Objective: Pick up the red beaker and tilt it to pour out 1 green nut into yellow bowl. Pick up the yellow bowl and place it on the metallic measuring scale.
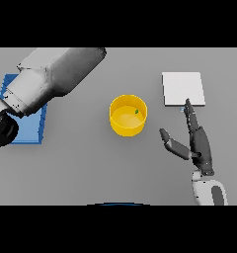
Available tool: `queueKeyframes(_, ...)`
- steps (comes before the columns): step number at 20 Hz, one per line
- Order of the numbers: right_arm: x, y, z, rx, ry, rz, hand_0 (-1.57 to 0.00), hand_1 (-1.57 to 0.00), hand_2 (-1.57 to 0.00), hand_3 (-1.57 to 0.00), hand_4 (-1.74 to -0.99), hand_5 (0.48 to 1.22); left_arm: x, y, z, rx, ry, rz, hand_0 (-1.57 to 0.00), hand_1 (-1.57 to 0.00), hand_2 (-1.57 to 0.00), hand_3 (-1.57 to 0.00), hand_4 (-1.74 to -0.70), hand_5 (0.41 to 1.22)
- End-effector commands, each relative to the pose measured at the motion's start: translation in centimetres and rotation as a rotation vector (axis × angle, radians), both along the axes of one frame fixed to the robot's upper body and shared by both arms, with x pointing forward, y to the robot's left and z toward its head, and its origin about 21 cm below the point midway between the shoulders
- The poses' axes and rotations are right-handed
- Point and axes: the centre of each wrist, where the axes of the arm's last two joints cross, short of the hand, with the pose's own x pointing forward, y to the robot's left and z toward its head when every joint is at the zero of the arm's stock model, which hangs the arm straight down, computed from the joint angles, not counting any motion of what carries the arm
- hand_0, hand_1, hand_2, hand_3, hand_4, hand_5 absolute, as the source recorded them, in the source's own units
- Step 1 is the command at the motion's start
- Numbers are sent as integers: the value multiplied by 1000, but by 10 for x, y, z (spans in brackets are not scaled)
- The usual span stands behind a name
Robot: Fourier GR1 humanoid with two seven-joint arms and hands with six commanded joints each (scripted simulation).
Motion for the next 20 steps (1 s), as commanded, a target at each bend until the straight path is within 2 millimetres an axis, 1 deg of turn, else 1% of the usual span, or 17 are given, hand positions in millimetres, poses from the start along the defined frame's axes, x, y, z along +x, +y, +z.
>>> queueKeyframes(1, 0, 0, 0, -1, 9, 5, 1, 1, 1, 1, -1117, 554, 6, 10, 15, -75, -5, 48, -1571, -1571, -1571, -1571, -1722, 1221)
queueKeyframes(2, 3, -1, 0, 15, 20, 19, 1, 1, 1, 1, -1105, 559, 10, 18, 32, -165, -13, 112, -1571, -1571, -1571, -1571, -1725, 1221)
queueKeyframes(3, 2, -2, 2, 8, 9, 23, 1, 1, 1, 1, -1104, 563, 16, 32, 46, -279, -4, 181, -1571, -1571, -1571, -1571, -1728, 1221)
queueKeyframes(4, 2, 2, 1, 13, -3, 38, 1, 1, 1, 1, -1102, 572, 20, 51, 63, -441, 30, 264, -1571, -1571, -1571, -1523, -1731, 1221)
queueKeyframes(5, 2, 2, -2, 1, 8, 43, 1, 1, 1, 1, -1104, 576, 25, 75, 74, -576, 61, 321, -1571, -1571, -1571, -1515, -1733, 1221)
queueKeyframes(6, 1, 2, -1, 10, 15, 49, 1, 1, 1, 1, -1105, 578, 30, 101, 79, -729, 99, 388, -1571, -1571, -1571, -1509, -1735, 1221)
queueKeyframes(8, 4, 3, -1, 20, 14, 49, 1, 1, 1, 1, -1116, 582, 37, 151, 79, -1012, 193, 478, -1571, -1571, -1571, -1520, -1737, 1221)
queueKeyframes(11, 6, 1, 0, -5, 8, 53, 1, 1, 1, 1, -1125, 601, 40, 217, 55, -1323, 229, 573, -1571, -1571, -1571, -1545, -1739, 1221)
queueKeyframes(12, 7, 1, 1, -24, 6, 51, 1, 1, 1, 1, -1127, 606, 42, 231, 38, -1404, 230, 613, -1571, -1571, -1571, -1550, -1739, 1221)
queueKeyframes(13, 9, -1, 3, -32, 4, 55, 1, 1, 1, 1, -1132, 614, 41, 244, 25, -1475, 207, 682, -1571, -1571, -1571, -1554, -1740, 1221)
queueKeyframes(14, 8, -1, 2, -32, 2, 59, 1, 1, 1, 1, -1132, 621, 40, 258, 7, -1522, 177, 755, -1571, -1571, -1571, -1558, -1740, 1221)
queueKeyframes(15, 10, -2, 1, -45, 13, 63, 1, 1, 1, 1, -1138, 626, 39, 267, -11, -1555, 145, 791, -1571, -1571, -1571, -1560, -1740, 1221)
queueKeyframes(16, 9, -2, 0, -46, 15, 63, 1, 1, 1, 1, -1142, 628, 37, 277, -26, -1637, 144, 811, -1571, -1571, -1571, -1562, -1740, 1221)
queueKeyframes(18, 9, -3, 1, -39, 10, 71, 1, 1, 1, 1, -1133, 640, 31, 293, -50, -1772, 114, 889, -1571, -1571, -1571, -1566, -1741, 1221)
queueKeyframes(19, 10, -2, 0, -35, 14, 72, 1, 1, 1, 1, -1138, 648, 28, 300, -57, -1823, 88, 943, -1571, -1571, -1571, -1567, -1741, 1221)
queueKeyframes(20, 9, 2, -1, -34, 22, 72, 1, 1, 1, 1, -1133, 655, 24, 306, -74, -1868, 87, 978, -1571, -1571, -1571, -1567, -1741, 1221)
